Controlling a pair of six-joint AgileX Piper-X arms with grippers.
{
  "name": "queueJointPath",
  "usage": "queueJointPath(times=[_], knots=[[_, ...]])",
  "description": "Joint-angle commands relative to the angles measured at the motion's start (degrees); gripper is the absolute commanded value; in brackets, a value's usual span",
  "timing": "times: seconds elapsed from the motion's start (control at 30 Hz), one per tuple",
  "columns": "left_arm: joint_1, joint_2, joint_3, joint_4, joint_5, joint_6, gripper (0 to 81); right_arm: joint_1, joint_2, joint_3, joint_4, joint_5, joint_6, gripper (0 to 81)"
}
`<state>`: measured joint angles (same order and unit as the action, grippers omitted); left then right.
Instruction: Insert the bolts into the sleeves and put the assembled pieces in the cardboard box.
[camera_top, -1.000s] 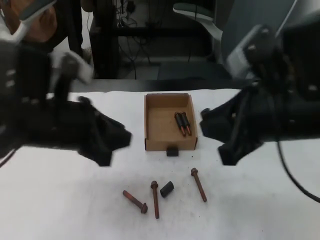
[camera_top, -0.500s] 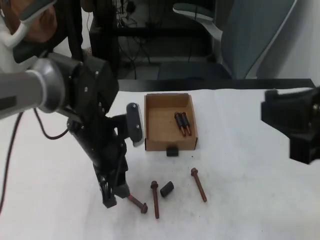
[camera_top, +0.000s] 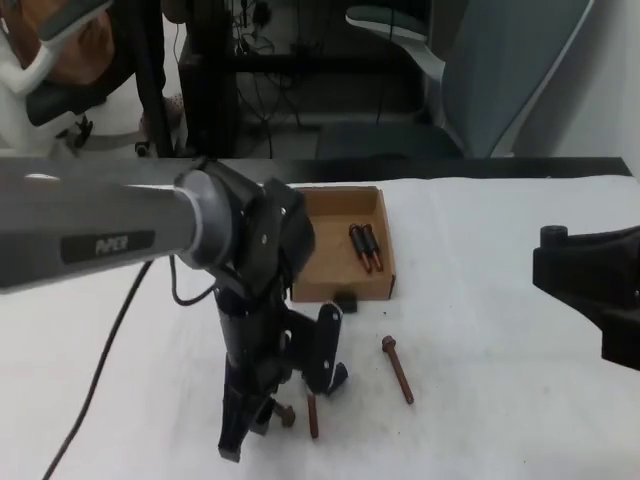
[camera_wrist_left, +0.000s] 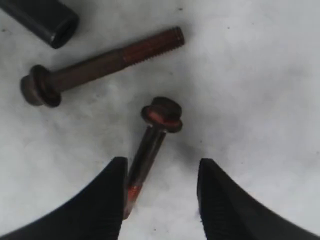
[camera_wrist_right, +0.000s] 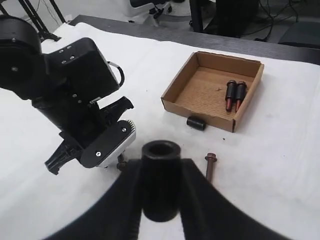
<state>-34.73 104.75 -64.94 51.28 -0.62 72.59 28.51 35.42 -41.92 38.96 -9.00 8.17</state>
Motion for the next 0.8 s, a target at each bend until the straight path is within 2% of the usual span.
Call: queueJointPath(times=[0.0,0.3,0.73,0.77], knots=[[0.02,1.06,-0.67,0.02,-1.72,0.77,41.7,-0.29,-1.57,-0.23,0.46,-1.53,0.44,0.4],[-1.03,2.9,-0.67,-2.37,-1.73,-1.2,41.7,-0.29,-3.48,-0.23,1.09,-2.52,0.44,0.4],[-3.23,2.9,-0.67,-1.82,3.17,-7.26,41.7,-0.29,-3.46,-0.05,1.09,-2.52,0.44,0.4],[-3.23,2.9,-0.67,-1.82,3.15,-7.26,39.5,-0.29,-3.46,0.1,0.99,-2.52,0.44,0.4]])
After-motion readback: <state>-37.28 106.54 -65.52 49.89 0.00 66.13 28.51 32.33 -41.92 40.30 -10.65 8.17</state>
